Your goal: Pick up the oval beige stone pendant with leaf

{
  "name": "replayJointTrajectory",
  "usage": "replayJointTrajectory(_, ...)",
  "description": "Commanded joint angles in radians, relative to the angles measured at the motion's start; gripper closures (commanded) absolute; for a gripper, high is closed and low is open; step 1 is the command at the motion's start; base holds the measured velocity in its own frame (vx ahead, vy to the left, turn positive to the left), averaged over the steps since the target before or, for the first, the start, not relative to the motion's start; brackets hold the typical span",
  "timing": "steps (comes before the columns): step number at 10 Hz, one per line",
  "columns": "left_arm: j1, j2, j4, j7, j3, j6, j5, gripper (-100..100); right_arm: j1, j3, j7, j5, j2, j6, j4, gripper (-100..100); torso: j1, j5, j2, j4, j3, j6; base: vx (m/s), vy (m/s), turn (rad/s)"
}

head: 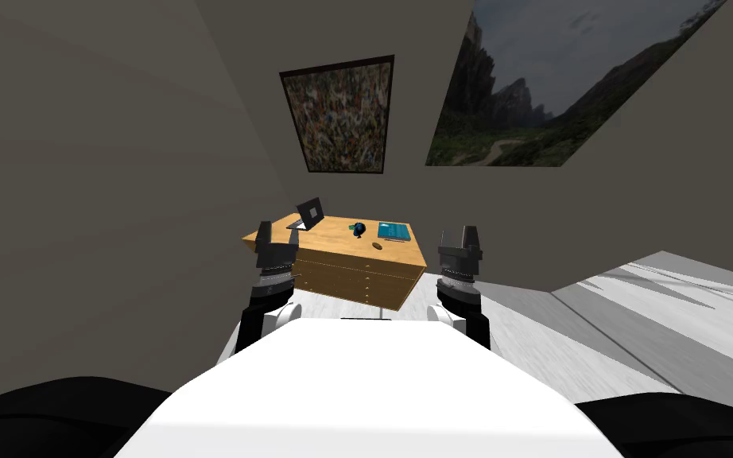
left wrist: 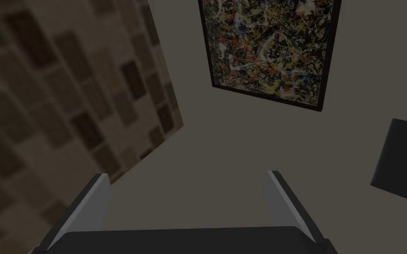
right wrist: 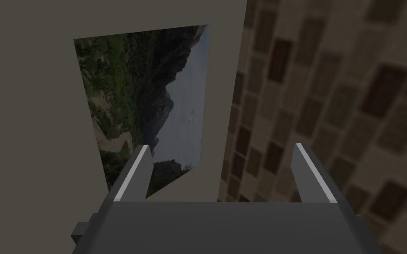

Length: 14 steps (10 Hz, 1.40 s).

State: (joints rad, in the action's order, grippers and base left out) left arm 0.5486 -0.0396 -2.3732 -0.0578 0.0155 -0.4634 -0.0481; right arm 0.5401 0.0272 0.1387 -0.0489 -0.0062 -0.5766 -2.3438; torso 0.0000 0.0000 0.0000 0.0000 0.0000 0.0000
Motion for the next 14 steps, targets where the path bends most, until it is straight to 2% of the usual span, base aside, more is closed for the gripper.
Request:
replayJointTrajectory(1, 0.000, 0.000, 0.000, 0.000, 0.000, 0.000, 0.000, 0, 0.007, 0.000, -0.002, 0.013, -0.035, -0.005, 0.004, -100, 0.000, 0.000, 0.000, 0.000, 0.000, 0.000, -0.007, 0.002, 0.049)
replayJointTrajectory(5, 0.000, 0.000, 0.000, 0.000, 0.000, 0.000, 0.000, 0, 0.048, -0.001, -0.014, 0.083, -0.144, -0.038, 0.032, -100, 0.001, 0.000, 0.003, 0.001, 0.002, 0.000, -0.043, 0.014, 0.073)
replayJointTrajectory(9, 0.000, 0.000, 0.000, 0.000, 0.000, 0.000, 0.000, 0, 0.110, 0.005, -0.032, 0.191, -0.269, -0.090, 0.094, -100, 0.003, 0.001, 0.008, 0.002, 0.005, 0.000, -0.116, 0.041, 0.108)
replayJointTrajectory(10, 0.000, 0.000, 0.000, 0.000, 0.000, 0.000, 0.000, 0, 0.110, 0.005, -0.032, 0.191, -0.284, -0.090, 0.094, -100, 0.003, 0.001, 0.010, 0.002, 0.005, 0.000, -0.097, 0.033, 0.031)
replayJointTrajectory(12, 0.000, 0.000, 0.000, 0.000, 0.000, 0.000, 0.000, 0, 0.142, 0.011, -0.042, 0.250, -0.350, -0.119, 0.141, -100, 0.002, 0.000, 0.007, 0.002, 0.004, 0.000, -0.102, 0.042, 0.105)
replayJointTrajectory(13, 0.000, 0.000, 0.000, 0.000, 0.000, 0.000, 0.000, 0, 0.142, 0.011, -0.042, 0.250, -0.372, -0.119, 0.141, -100, 0.002, 0.001, 0.008, 0.002, 0.005, 0.000, -0.088, 0.043, 0.039)
replayJointTrajectory(14, 0.000, 0.000, 0.000, 0.000, 0.000, 0.000, 0.000, 0, 0.157, 0.016, -0.047, 0.280, -0.404, -0.134, 0.168, -100, 0.002, 0.001, 0.007, 0.002, 0.004, 0.000, -0.080, 0.055, 0.081)
